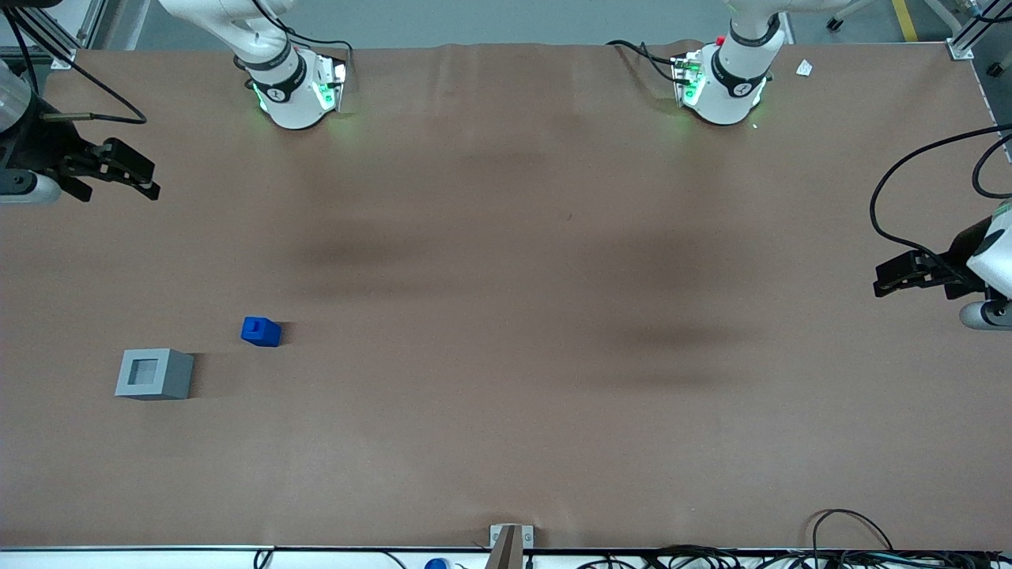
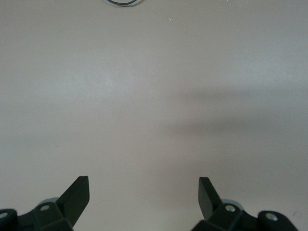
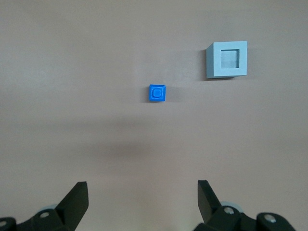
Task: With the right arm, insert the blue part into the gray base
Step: 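Move the open right gripper toward the blue block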
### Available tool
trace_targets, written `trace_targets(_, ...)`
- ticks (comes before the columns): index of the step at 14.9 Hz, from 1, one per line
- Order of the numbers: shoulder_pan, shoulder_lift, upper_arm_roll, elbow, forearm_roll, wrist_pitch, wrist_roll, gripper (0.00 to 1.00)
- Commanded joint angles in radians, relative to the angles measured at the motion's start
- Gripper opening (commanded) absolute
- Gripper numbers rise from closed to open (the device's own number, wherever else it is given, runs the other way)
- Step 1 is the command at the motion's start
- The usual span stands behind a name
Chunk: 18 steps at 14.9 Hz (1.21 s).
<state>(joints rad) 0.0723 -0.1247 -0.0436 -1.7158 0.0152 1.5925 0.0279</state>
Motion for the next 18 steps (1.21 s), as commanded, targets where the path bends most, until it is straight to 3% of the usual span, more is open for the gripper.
trace_targets(1,0.000,-0.012,0.004,-0.010,0.000,-0.006,0.001,1.00)
trace_targets(10,-0.009,0.031,0.001,-0.033,-0.001,0.007,-0.008,1.00)
trace_targets(15,-0.012,0.091,0.001,-0.172,-0.001,0.220,-0.009,1.00)
trace_targets(18,-0.012,0.172,0.001,-0.263,-0.001,0.427,-0.008,1.00)
